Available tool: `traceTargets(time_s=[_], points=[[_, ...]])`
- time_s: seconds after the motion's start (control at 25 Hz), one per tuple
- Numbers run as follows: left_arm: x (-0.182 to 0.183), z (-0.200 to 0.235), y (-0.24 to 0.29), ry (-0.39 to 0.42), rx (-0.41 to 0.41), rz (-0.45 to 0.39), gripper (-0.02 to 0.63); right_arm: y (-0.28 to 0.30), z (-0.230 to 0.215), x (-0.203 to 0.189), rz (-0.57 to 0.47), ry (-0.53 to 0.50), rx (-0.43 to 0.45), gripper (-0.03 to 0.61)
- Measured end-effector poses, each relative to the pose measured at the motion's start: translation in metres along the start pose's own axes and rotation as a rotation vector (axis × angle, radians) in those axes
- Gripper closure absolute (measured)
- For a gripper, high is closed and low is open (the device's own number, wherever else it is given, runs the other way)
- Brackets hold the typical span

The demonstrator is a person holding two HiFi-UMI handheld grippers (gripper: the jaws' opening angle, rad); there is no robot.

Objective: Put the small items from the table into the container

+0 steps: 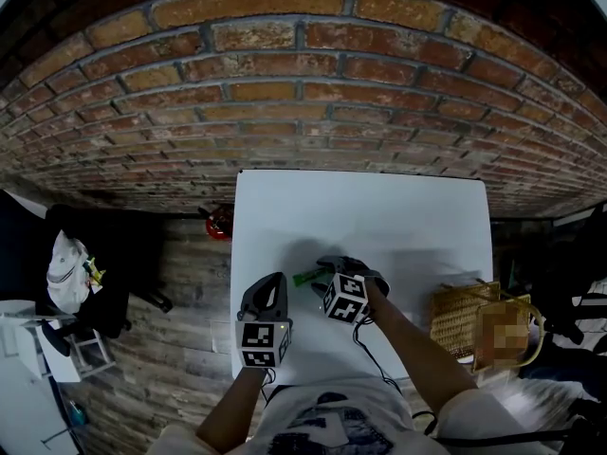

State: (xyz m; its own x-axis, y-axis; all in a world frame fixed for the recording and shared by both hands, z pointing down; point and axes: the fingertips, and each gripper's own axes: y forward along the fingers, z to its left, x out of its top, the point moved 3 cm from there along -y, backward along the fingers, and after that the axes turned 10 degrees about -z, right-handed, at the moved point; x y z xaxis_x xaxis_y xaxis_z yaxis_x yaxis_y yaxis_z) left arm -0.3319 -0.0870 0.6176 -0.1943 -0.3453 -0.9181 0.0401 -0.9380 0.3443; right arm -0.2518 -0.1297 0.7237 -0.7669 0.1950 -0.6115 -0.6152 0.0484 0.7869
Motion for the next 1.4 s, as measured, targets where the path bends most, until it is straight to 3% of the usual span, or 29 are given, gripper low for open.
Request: traceTargets(time_s=[0.76,1.16,1.4], points=[[-0.001,-0.001,-0.007,0.001,0.010,0.001,0.565,-0.001,0.016,-0.001,-0.003,0.026,0.012,0.492],[0.005,-0.006,-0.016,0.021,0.000,-0.010,0.565,-0.019,0.021,-0.001,-0.042,0.116,-0.023,0.504],[0.010,-0.017,-0.035,0.046,-0.028,-0.034,0.565,-0.045,0.034,0.007,-0.080,0.153,-0.098,0.505]])
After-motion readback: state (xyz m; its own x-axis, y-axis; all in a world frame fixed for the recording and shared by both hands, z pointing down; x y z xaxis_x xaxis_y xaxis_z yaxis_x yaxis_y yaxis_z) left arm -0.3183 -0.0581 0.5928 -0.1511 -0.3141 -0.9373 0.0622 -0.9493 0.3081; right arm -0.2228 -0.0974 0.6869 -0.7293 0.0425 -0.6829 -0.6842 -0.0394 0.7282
